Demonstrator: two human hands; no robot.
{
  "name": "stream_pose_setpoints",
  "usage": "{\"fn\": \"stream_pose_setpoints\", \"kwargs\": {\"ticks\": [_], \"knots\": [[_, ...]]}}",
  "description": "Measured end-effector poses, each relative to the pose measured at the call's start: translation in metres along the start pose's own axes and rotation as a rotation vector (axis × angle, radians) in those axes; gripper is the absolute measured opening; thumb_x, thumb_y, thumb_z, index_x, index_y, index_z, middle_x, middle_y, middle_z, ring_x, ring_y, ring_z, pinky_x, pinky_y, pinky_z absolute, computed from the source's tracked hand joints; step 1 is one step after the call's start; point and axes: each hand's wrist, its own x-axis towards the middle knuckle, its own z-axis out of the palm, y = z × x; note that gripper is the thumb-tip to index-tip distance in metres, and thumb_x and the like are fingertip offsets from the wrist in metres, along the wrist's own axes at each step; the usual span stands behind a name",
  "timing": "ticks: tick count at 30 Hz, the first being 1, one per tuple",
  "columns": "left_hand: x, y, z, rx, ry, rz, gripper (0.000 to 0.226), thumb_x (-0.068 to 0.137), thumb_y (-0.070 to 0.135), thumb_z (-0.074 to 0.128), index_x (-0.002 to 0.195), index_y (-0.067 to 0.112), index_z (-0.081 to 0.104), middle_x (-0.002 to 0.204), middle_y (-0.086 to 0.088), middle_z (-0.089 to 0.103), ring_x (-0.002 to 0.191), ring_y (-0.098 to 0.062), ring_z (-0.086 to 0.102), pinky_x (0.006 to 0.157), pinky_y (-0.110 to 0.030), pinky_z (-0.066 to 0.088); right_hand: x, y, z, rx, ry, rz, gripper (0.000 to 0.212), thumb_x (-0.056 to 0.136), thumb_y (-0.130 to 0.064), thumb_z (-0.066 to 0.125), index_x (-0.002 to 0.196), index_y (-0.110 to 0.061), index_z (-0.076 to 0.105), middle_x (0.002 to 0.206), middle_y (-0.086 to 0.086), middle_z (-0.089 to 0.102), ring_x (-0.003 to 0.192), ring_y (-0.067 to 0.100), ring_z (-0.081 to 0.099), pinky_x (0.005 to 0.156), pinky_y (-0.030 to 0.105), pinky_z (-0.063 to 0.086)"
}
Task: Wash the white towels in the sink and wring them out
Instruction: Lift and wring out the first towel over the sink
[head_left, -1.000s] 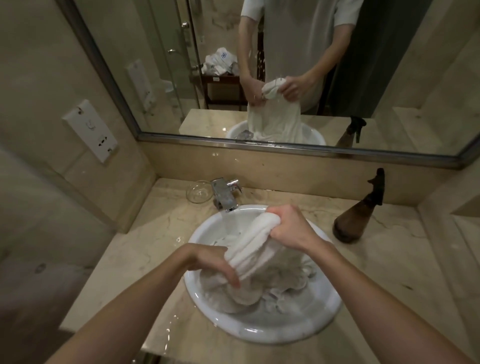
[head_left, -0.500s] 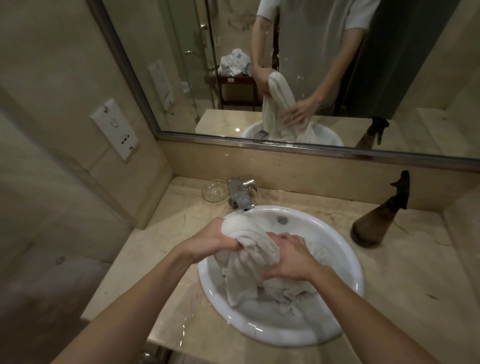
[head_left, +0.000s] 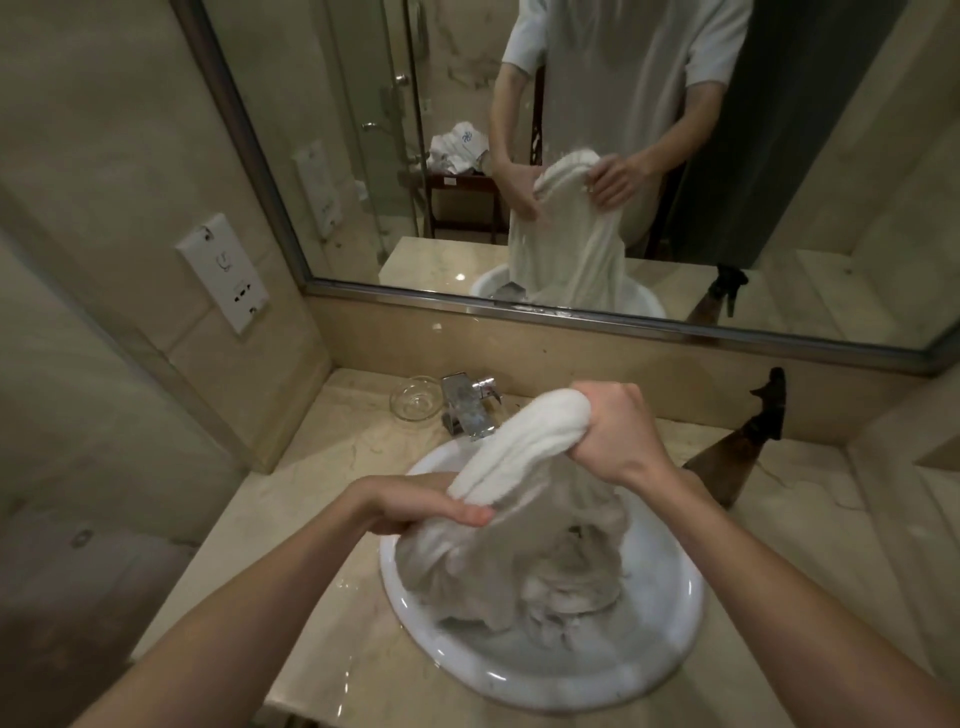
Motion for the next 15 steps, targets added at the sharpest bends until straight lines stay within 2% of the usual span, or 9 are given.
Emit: {"fn": "stream_pose_setpoints", "kwargs": {"ticks": [3,6,9,10,12,14,15], "knots": [[0.006,0.025,0.008,-0.030,-0.050,0.019,0.090,0.050,0.052,0.095,0.125,0.020,0.056,0.121,0.000,0.069,0.114,-0.020,0.065,0.105,-0.041,0.048,0.010,-0.045,-0.016,0.019,0.047,-0.059,0.025,0.062,-0.039,0.061,0.051,-0.026,0.042,0.059,0.003,0.063,0.059,0.030,0.054,0.054,0.032,0.041],[0.002,0.040,0.007,-0.042,0.020,0.204,0.077,0.056,0.034,0.095,0.122,0.018,0.057,0.115,0.006,0.072,0.109,-0.015,0.066,0.095,-0.032,0.052,0.018,-0.076,-0.027,-0.013,0.036,-0.093,0.027,0.063,-0.034,0.060,0.050,-0.020,0.041,0.049,-0.003,0.050,0.051,0.022,0.045,0.050,0.029,0.034],[0.000,0.041,0.012,0.037,0.302,0.445,0.060,0.068,0.004,0.086,0.119,0.027,0.063,0.114,0.010,0.072,0.111,-0.010,0.066,0.091,-0.025,0.051,0.026,-0.092,-0.034,-0.042,0.039,-0.138,0.037,0.067,-0.033,0.067,0.050,-0.021,0.037,0.047,-0.007,0.044,0.050,0.020,0.042,0.048,0.028,0.028],[-0.001,0.039,0.013,0.011,0.459,0.533,0.056,0.066,0.005,0.086,0.112,0.032,0.069,0.111,0.012,0.073,0.107,-0.008,0.067,0.089,-0.025,0.052,0.028,-0.094,-0.036,-0.032,0.051,-0.140,0.038,0.066,-0.039,0.066,0.050,-0.022,0.036,0.048,-0.007,0.044,0.050,0.018,0.042,0.047,0.027,0.026],[-0.005,0.038,0.012,-0.101,0.756,0.673,0.044,0.055,0.021,0.088,0.096,0.034,0.076,0.098,0.015,0.076,0.094,-0.003,0.070,0.082,-0.025,0.053,0.031,-0.092,-0.037,-0.001,0.078,-0.126,0.040,0.062,-0.056,0.053,0.051,-0.022,0.036,0.049,-0.007,0.045,0.049,0.011,0.041,0.047,0.028,0.027],[-0.012,0.045,0.004,-0.194,0.927,0.742,0.045,0.049,0.025,0.083,0.093,0.025,0.074,0.087,0.015,0.076,0.084,-0.002,0.070,0.073,-0.022,0.054,0.031,-0.082,-0.027,0.030,0.068,-0.073,0.043,0.058,-0.064,0.049,0.052,-0.023,0.041,0.049,-0.009,0.046,0.050,0.015,0.046,0.048,0.031,0.034],[-0.017,0.052,0.001,-0.210,0.978,0.748,0.044,0.050,0.023,0.080,0.093,0.021,0.072,0.084,0.013,0.076,0.082,-0.005,0.070,0.069,-0.022,0.055,0.030,-0.074,-0.020,0.062,0.033,-0.042,0.044,0.058,-0.066,0.055,0.054,-0.023,0.047,0.052,-0.009,0.050,0.055,0.021,0.052,0.051,0.033,0.039]]}}
